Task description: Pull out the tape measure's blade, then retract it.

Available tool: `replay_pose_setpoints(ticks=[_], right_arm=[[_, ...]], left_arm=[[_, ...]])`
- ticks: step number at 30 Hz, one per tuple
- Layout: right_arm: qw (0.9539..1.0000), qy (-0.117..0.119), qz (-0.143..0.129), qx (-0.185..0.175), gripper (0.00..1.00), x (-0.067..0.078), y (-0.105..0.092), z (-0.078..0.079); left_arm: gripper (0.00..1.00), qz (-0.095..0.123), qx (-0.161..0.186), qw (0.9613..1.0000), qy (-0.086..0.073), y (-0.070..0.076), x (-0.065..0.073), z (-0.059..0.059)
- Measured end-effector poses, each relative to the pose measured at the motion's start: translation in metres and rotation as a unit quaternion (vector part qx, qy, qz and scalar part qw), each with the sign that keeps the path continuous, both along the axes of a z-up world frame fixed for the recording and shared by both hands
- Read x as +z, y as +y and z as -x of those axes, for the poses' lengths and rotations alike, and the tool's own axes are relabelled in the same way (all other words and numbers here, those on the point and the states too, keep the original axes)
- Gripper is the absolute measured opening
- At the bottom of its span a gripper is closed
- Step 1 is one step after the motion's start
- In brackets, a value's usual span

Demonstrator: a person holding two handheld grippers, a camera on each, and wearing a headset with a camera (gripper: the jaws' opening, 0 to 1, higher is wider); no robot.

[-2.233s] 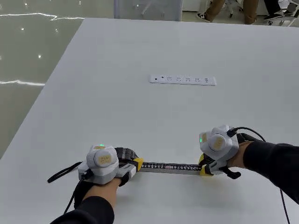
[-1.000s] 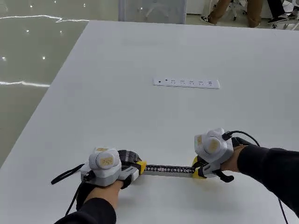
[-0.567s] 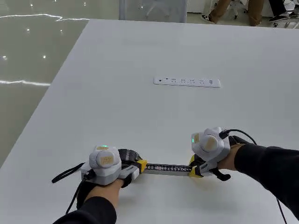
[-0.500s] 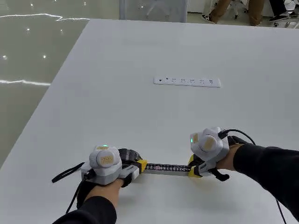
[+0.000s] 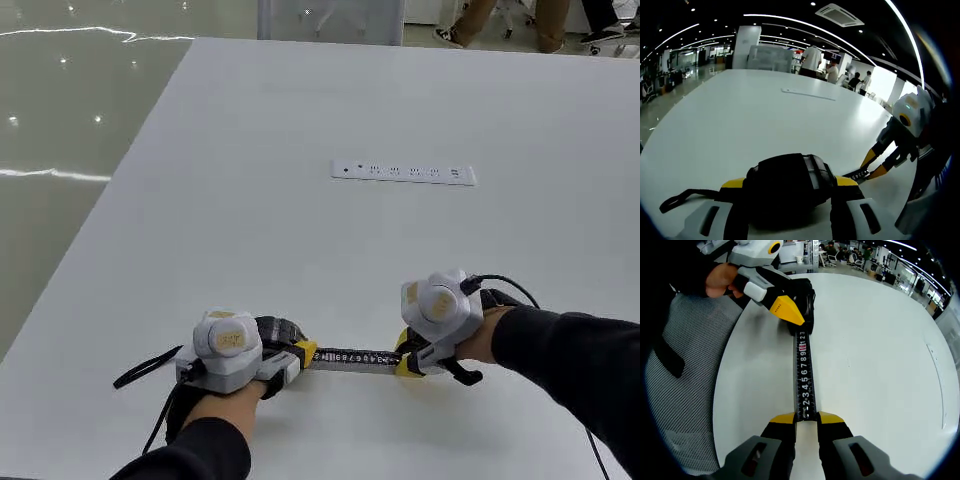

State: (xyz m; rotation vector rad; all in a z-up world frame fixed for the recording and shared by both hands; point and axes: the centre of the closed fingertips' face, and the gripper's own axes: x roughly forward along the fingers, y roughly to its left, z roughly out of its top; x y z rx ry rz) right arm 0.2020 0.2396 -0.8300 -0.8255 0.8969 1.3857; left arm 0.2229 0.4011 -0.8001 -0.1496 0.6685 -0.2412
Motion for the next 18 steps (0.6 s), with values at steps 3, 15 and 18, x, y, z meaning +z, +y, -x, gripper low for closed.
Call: replay_pose_setpoints(ticks=[3,15,18], right_arm=[[1.0,0.001,-0.004,-0.001,0.12,0.0,0.005,-0.001],[0.9999,0.004,-0.015,-0.005,0.12,0.002,0.018,-0.002],[0.9998,0.005,-0.017,-0.005,0.12,0.002,0.023,-0.002]], left_arm=[[0.62,0.0,-0.001,1.0,0.0,0.0,0.0,0.0],[0.62,0.001,-0.002,1.0,0.001,0.0,0.0,0.001],[0.62,0.002,-0.002,1.0,0.001,0.0,0.0,0.0]])
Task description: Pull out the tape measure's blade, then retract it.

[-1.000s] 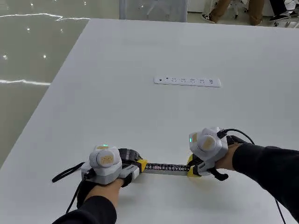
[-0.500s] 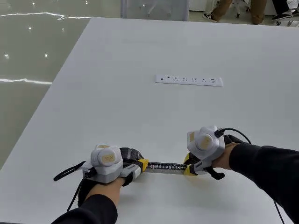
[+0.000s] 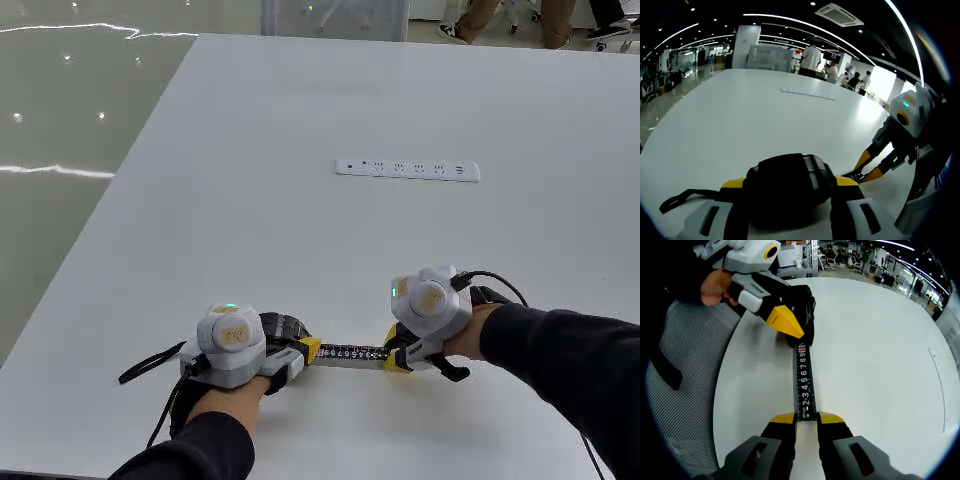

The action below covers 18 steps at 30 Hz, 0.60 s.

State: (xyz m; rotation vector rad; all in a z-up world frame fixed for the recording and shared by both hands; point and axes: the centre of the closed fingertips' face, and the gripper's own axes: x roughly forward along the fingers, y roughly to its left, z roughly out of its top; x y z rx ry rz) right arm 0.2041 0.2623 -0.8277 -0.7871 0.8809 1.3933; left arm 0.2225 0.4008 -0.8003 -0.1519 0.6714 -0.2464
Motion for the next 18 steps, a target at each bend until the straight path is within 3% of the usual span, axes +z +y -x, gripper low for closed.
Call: replay_pose_setpoints(ticks=[18], right_arm=[[0.9997,0.003,-0.022,-0.011,0.12,0.001,0.023,0.0]], left_arm=[[0.62,0.003,0.002,1.0,0.0,0.0,0.0,-0.001]])
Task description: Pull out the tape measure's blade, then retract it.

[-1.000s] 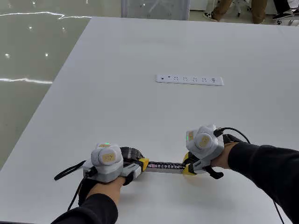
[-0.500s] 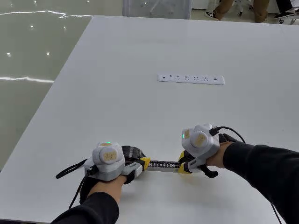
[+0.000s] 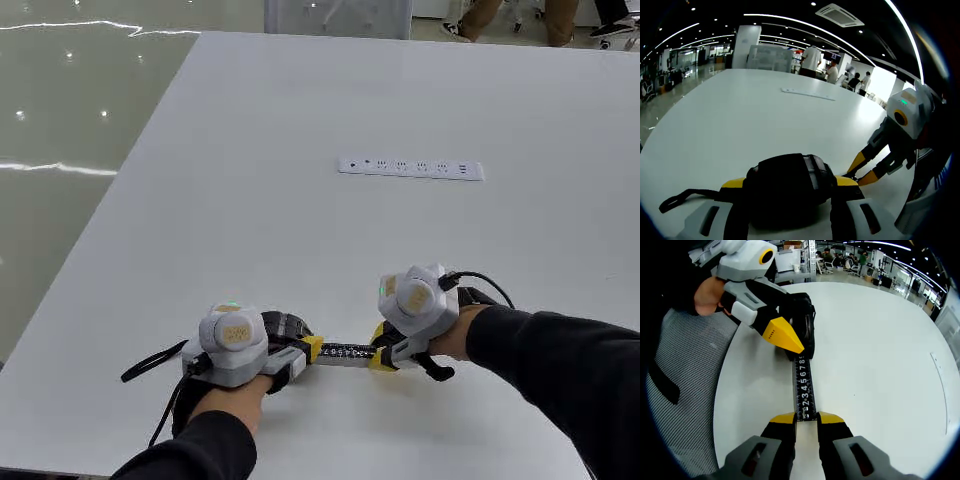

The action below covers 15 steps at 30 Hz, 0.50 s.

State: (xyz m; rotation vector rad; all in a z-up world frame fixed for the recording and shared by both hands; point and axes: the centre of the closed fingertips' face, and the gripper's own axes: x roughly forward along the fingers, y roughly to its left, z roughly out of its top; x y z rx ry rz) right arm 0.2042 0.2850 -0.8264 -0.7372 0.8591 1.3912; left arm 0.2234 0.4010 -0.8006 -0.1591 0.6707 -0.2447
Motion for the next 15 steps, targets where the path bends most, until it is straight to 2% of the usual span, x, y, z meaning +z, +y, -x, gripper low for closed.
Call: replay_pose_setpoints(ticks=[15], right_arm=[[0.9996,0.01,-0.023,-0.014,0.12,0.001,0.02,-0.001]], left_arm=[[0.62,0.003,-0.001,1.0,0.001,0.0,0.0,0.0]])
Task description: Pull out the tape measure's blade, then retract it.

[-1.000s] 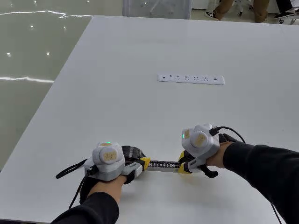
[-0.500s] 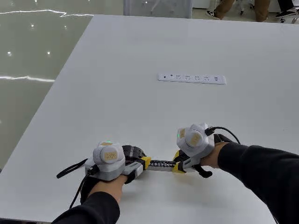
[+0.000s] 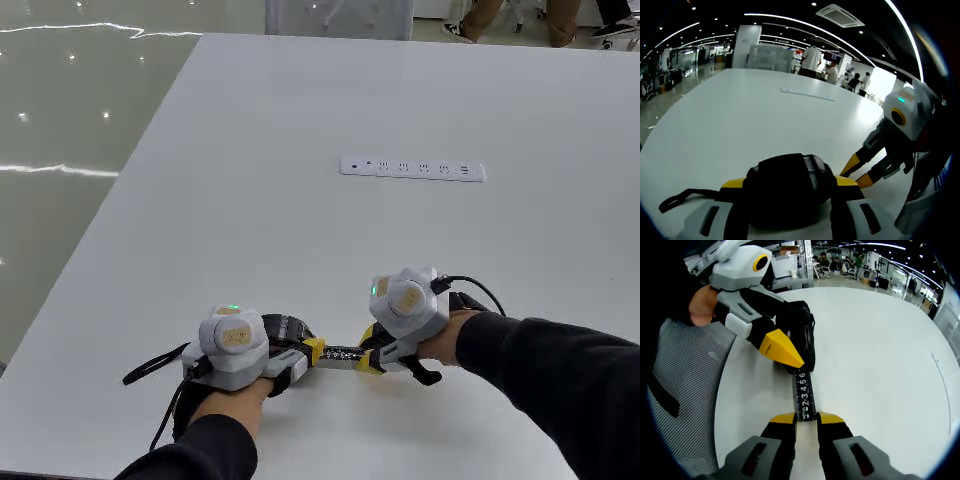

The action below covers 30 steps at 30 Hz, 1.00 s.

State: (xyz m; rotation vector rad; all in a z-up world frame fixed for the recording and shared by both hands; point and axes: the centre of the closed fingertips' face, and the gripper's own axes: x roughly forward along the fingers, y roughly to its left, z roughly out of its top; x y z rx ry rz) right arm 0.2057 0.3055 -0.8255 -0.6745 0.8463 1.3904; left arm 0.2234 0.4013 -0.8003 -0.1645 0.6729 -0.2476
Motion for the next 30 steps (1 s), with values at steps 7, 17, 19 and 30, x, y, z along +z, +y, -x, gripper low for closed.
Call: replay_pose_setpoints(ticks=[7,17,19,30], right_arm=[[1.0,-0.001,-0.005,-0.001,0.12,-0.001,0.008,0.003],[0.9998,-0.011,-0.01,0.013,0.12,-0.001,0.028,0.005],[0.9998,-0.011,-0.013,0.014,0.12,-0.001,0.031,0.005],[0.9995,-0.015,-0.021,0.019,0.12,-0.002,0.05,0.005]], left_arm=[[0.62,0.001,0.001,1.0,0.0,0.0,0.0,0.0],[0.62,0.002,0.001,1.0,0.0,0.0,0.001,0.0],[0.62,0.002,0.001,1.0,0.0,0.0,0.001,0.0],[0.62,0.005,0.002,1.0,0.0,0.0,0.001,0.0]])
